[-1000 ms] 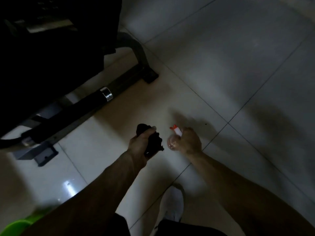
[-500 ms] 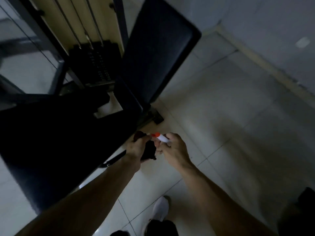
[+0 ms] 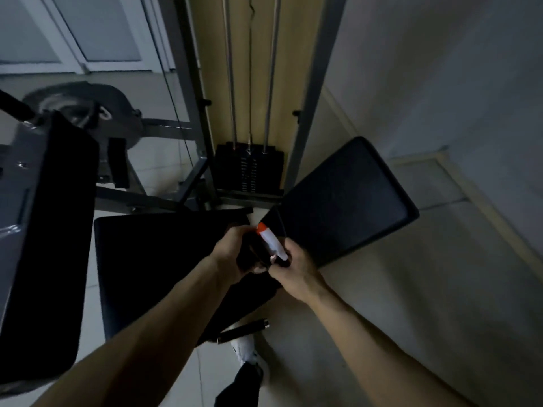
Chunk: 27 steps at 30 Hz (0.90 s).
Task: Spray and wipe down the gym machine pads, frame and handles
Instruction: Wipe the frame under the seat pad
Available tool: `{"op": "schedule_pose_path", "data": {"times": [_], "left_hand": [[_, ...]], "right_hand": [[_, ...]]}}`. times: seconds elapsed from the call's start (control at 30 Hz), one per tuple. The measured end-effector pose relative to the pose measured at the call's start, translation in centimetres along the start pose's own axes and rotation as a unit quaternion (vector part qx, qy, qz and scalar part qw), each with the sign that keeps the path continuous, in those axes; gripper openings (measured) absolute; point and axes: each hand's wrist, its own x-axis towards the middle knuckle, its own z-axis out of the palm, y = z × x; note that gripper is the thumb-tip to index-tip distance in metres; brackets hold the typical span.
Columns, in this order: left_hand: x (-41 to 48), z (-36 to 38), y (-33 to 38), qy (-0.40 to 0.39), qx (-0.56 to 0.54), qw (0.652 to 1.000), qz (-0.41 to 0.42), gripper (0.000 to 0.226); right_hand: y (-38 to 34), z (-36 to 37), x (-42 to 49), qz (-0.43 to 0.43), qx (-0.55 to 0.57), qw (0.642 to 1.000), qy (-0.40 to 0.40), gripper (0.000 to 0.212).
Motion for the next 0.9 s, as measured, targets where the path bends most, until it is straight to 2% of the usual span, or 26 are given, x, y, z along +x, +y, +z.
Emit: {"op": "schedule_pose_path", "data": {"times": [0.13, 0.23, 0.33, 0.43, 0.53, 0.63, 0.7, 0.77, 0.8, 0.87, 0.9], "left_hand": [[5.2, -1.9, 5.1, -0.014, -0.017, 1.0, -0.01, 0.038], [7.0, -2.4, 7.7, -0.028, -0.025, 0.999, -0.039, 0.04], [11.1, -3.4, 10.3, 0.027, -0.06, 0.997, -0.046, 0.04], [14.7, -5.1, 11.7, 0.169, -0.073, 0.982, -0.03, 0.041], [18.3, -7.0, 11.8, 0.25, -0.052, 0.966, -0.034, 0.032], [22.1, -7.9, 11.0, 0.295, 0.021, 0.955, -0.019, 0.027], [25.1, -8.5, 10.2, 0.298, 0.104, 0.949, -0.003, 0.03], [28.7, -8.7, 9.6, 0.277, 0.207, 0.938, 0.004, 0.027], [29.1, -8.9, 9.4, 0.251, 0.262, 0.932, 0.01, 0.025], [32.5, -8.8, 8.6, 0.231, 0.352, 0.907, 0.015, 0.023], [34.1, -9.0, 8.2, 0.233, 0.4, 0.886, 0.023, 0.029]], "right_hand": [[-2.6, 0.7, 8.5, 0.006, -0.005, 0.999, -0.053, 0.03], [-3.6, 0.9, 12.7, -0.01, -0.009, 0.999, -0.042, 0.027], [-4.3, 0.9, 17.6, -0.008, -0.004, 1.0, -0.018, 0.026], [-4.3, 0.9, 21.9, 0.01, 0.024, 1.0, -0.006, 0.032], [-4.5, 1.4, 26.1, 0.004, 0.01, 1.0, -0.005, 0.031], [-4.5, 2.1, 30.7, 0.007, -0.006, 1.0, 0.007, 0.032], [-4.5, 2.5, 33.6, 0.01, -0.025, 1.0, 0.007, 0.054], [-3.5, 3.4, 37.2, -0.027, -0.056, 0.998, -0.016, 0.069], [-3.6, 3.5, 37.3, -0.041, -0.058, 0.997, -0.016, 0.069], [-2.1, 4.1, 40.4, -0.035, -0.047, 0.998, -0.03, 0.055], [-1.4, 4.4, 41.7, -0.031, -0.042, 0.998, -0.034, 0.047]]}}
